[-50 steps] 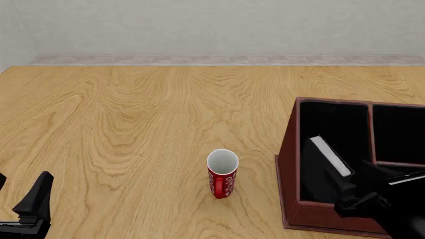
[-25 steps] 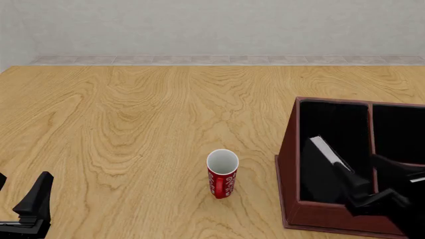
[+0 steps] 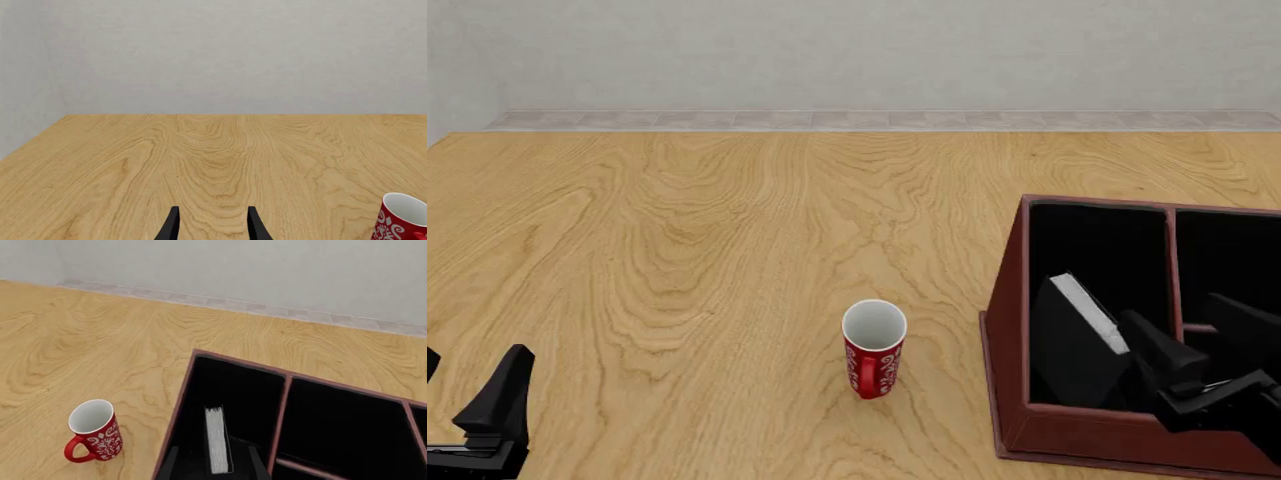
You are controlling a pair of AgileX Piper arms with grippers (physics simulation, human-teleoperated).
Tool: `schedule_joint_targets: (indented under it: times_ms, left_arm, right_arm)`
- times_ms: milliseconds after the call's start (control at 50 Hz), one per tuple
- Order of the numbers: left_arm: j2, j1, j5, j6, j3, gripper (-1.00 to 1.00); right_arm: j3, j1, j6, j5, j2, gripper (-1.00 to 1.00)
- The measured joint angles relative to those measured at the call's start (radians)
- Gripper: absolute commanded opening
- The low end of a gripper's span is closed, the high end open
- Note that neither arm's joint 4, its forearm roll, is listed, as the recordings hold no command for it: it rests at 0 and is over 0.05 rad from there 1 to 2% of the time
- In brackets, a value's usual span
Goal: Pick up the book and place it in the left compartment of the caddy.
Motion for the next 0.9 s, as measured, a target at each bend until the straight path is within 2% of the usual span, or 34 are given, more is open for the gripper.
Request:
schedule_joint_targets:
  times_ms: [520,900]
  left_arm:
    - [0.000,0.000,0.000,0.000,0.000,1.00]
    - [0.000,0.000,0.000,0.000,0.000,1.00]
  right_arm:
    - [-0.090,0.004,-0.003,0.161,-0.129,1.00]
    - [-0.143,0.001,-0.013,0.236,-0.188,1.00]
